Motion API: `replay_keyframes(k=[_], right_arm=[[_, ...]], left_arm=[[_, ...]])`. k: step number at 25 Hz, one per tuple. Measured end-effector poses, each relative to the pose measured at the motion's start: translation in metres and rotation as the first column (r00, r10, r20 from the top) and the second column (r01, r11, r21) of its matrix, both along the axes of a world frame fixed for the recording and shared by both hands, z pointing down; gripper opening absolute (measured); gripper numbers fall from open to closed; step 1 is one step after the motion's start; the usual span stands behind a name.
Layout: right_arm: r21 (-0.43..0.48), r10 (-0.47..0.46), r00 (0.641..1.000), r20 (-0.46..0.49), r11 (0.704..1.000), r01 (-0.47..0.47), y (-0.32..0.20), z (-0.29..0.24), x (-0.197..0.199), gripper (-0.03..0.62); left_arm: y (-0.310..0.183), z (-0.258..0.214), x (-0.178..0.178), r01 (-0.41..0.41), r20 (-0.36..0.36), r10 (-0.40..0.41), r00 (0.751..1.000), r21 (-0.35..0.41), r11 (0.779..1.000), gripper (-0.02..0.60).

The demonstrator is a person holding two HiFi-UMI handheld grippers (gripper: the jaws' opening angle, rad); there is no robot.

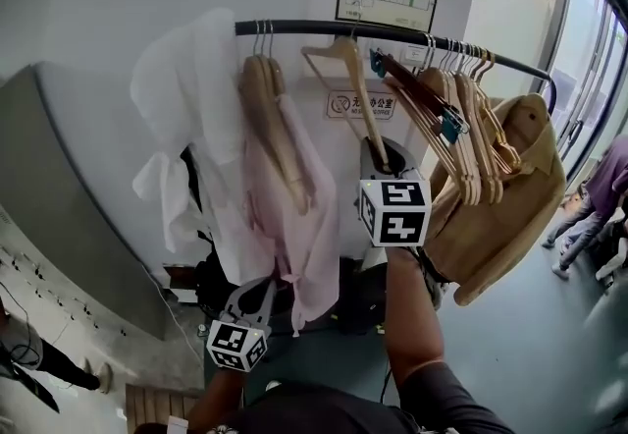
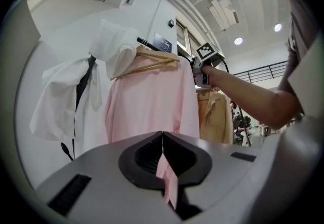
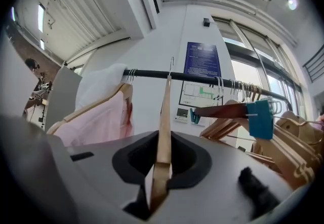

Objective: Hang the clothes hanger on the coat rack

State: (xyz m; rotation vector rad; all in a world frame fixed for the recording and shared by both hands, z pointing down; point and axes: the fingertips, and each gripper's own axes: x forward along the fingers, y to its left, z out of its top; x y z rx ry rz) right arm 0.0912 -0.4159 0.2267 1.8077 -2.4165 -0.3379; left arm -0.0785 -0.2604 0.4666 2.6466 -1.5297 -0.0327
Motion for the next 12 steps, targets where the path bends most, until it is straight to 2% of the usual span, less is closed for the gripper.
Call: replay_keyframes(k=[12], right_arm=[[-0.075,0.007,1.000,-0.028,0.997,-0.009,-0.012,0.022,-0.006,0.048]], left_arm=[[0.005,0.009,-0.010,0.007,-0.003,-0.008,1.000,-0.023,1.000,0.009]])
